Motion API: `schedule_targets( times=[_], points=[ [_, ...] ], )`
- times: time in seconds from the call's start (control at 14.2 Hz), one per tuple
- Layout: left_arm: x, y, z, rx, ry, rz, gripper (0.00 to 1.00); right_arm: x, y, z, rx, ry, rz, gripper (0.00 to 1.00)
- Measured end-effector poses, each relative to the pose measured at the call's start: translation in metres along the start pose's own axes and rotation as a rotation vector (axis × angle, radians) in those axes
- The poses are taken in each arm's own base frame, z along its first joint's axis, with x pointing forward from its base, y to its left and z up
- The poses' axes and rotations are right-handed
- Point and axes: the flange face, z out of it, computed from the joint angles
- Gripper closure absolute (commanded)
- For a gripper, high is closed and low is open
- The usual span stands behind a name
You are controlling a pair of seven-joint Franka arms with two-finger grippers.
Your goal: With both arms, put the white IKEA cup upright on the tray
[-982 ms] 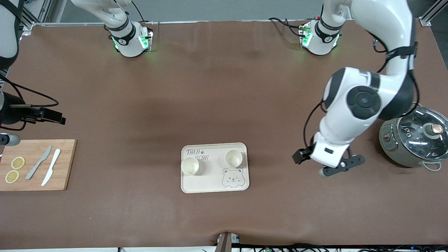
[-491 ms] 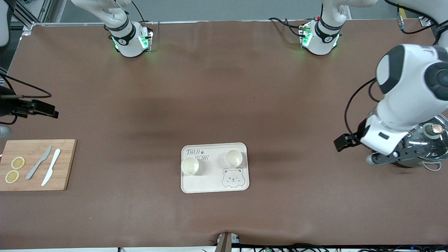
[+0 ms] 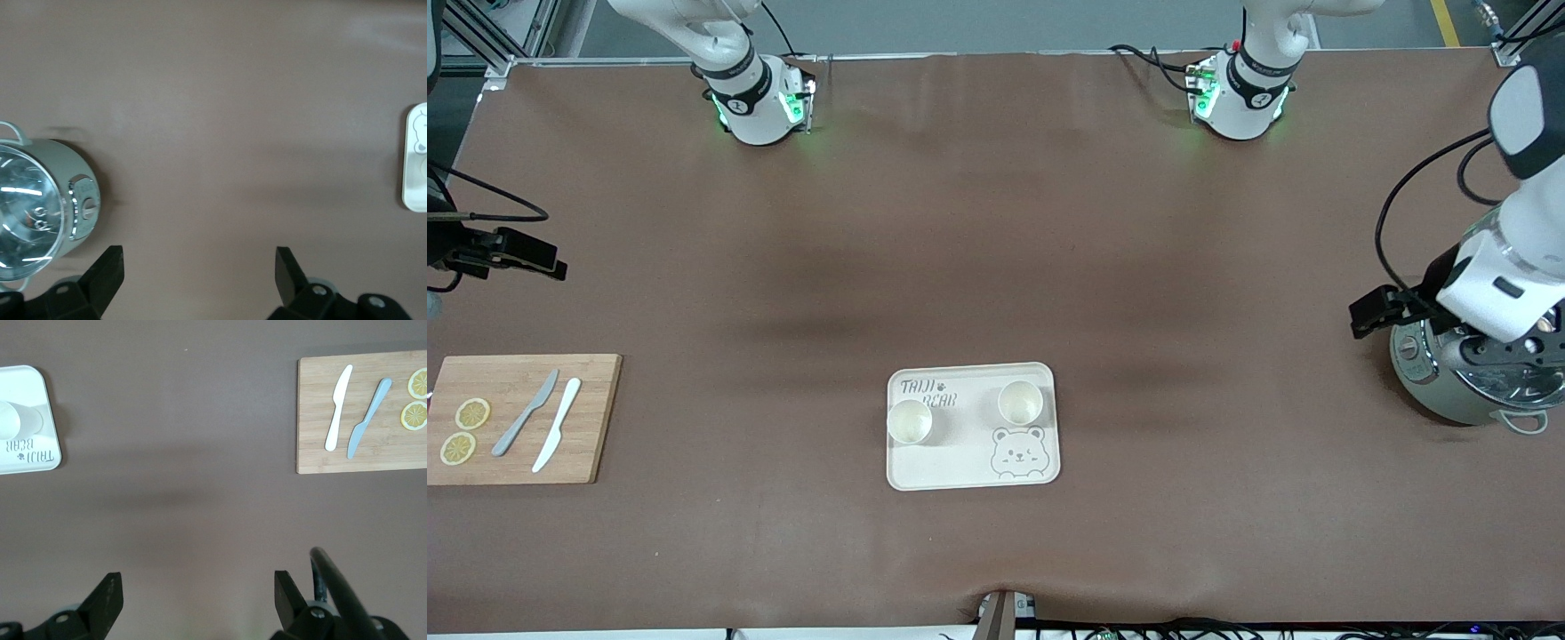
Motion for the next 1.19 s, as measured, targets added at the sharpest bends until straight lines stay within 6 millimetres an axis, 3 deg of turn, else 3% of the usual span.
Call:
schedule_targets(
  times=[0.21,0.49,0.7,1.19],
  points=[
    [-0.005,-0.022,-0.021,-0.002,0.032,-0.008,0.0,0.0,0.001,0.007,0.001,-0.003,-0.008,0.0],
    [-0.008,-0.029,-0.041,-0.003,0.057,-0.018,0.0,-0.003,0.001,0.007,0.001,-0.004,-0.009,0.0],
    [-0.012,-0.049,-0.053,-0.004,0.038,-0.046,0.0,-0.003,0.001,0.008,0.002,-0.004,-0.01,0.0],
    [-0.013,-0.053,-0.058,-0.006,0.036,-0.047,0.0,0.0,-0.001,0.015,0.002,0.001,-0.015,0.0]
  ],
)
